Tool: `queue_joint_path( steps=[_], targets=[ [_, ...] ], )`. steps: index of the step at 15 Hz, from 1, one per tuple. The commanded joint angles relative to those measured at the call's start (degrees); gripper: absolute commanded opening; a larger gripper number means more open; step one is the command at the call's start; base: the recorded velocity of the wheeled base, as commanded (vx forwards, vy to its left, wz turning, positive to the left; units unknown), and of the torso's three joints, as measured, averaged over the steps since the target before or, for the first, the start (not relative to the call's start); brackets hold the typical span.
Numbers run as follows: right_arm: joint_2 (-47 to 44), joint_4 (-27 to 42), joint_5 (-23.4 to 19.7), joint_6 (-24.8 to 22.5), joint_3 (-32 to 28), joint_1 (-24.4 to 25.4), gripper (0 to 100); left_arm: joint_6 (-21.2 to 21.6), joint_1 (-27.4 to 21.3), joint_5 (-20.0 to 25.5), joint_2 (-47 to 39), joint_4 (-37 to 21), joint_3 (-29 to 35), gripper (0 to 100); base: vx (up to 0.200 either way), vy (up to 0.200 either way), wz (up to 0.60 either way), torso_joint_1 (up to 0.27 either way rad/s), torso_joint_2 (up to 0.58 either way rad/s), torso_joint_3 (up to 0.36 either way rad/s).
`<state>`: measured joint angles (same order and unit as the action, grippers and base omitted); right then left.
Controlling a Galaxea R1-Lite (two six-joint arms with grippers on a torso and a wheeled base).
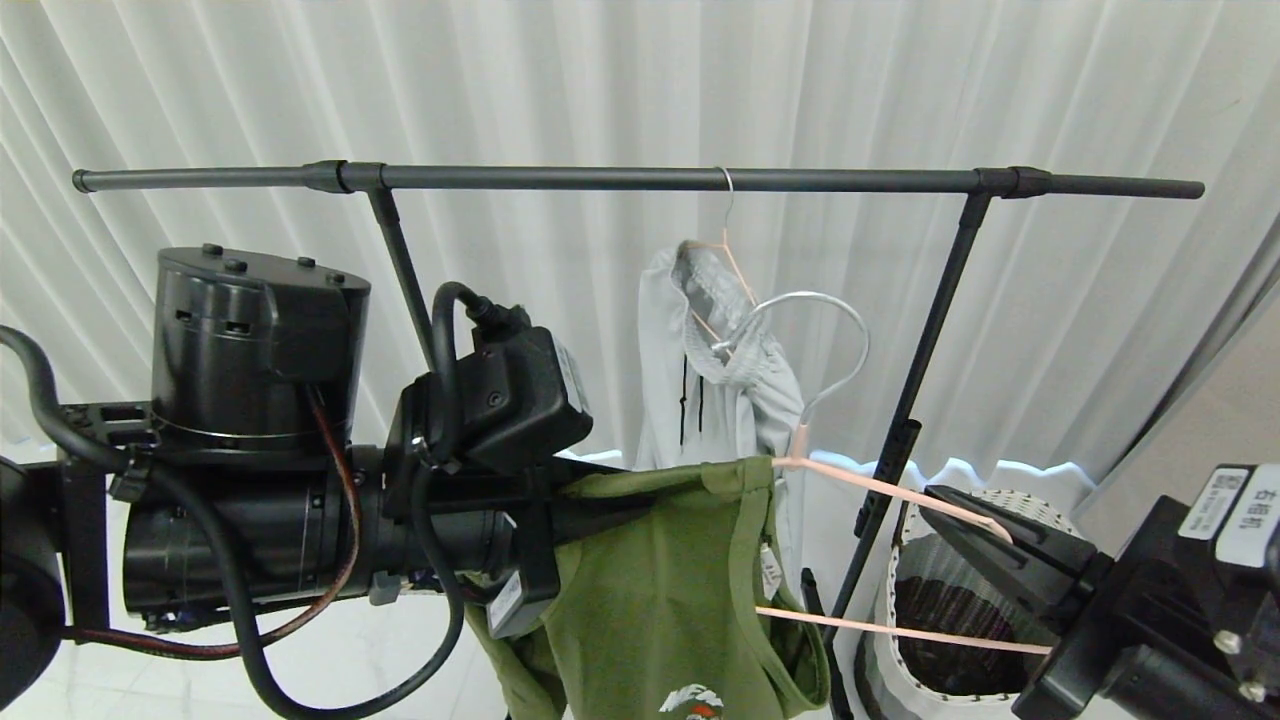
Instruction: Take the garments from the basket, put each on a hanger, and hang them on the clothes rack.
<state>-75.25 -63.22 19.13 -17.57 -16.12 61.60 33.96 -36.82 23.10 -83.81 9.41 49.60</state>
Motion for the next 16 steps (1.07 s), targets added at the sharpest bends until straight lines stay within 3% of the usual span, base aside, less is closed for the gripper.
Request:
queue_joint_path(
  steps=[1,6,7,10,13,16],
  targets=[
    [-0.16,-0.06,0.03,-0.01,-0.06,0.01,0,0.23,-0.01,0.01,-0.04,-0.01,-0.21,0,0.000,0.000,0.00,0.000,0.00,0.000],
    [-0.16,-0.15,0.12,-0.36,0.03,0.01,0,0.40,0.17,-0.16,0.23,-0.01,-0.21,0,0.000,0.000,0.00,0.000,0.00,0.000],
    [-0.07,-0.06,0.12,-0.45,0.03,0.01,100,0.49,0.25,-0.25,0.14,-0.01,-0.21,0,0.000,0.000,0.00,0.000,0.00,0.000],
    [0.11,-0.06,0.30,-0.45,0.03,-1.31,100,1.98,1.31,-0.69,0.49,0.08,-1.00,0,0.000,0.000,0.00,0.000,0.00,0.000],
    [0.02,-0.06,-0.14,-0.45,-0.41,-2.36,100,7.08,4.47,-0.86,0.67,0.17,-1.44,0,0.000,0.000,0.00,0.000,0.00,0.000],
    [-0.42,0.03,-0.41,-0.71,-0.14,-2.18,100,6.64,4.91,-8.69,1.28,2.89,-2.14,0,0.000,0.000,0.00,0.000,0.00,0.000]
  ],
)
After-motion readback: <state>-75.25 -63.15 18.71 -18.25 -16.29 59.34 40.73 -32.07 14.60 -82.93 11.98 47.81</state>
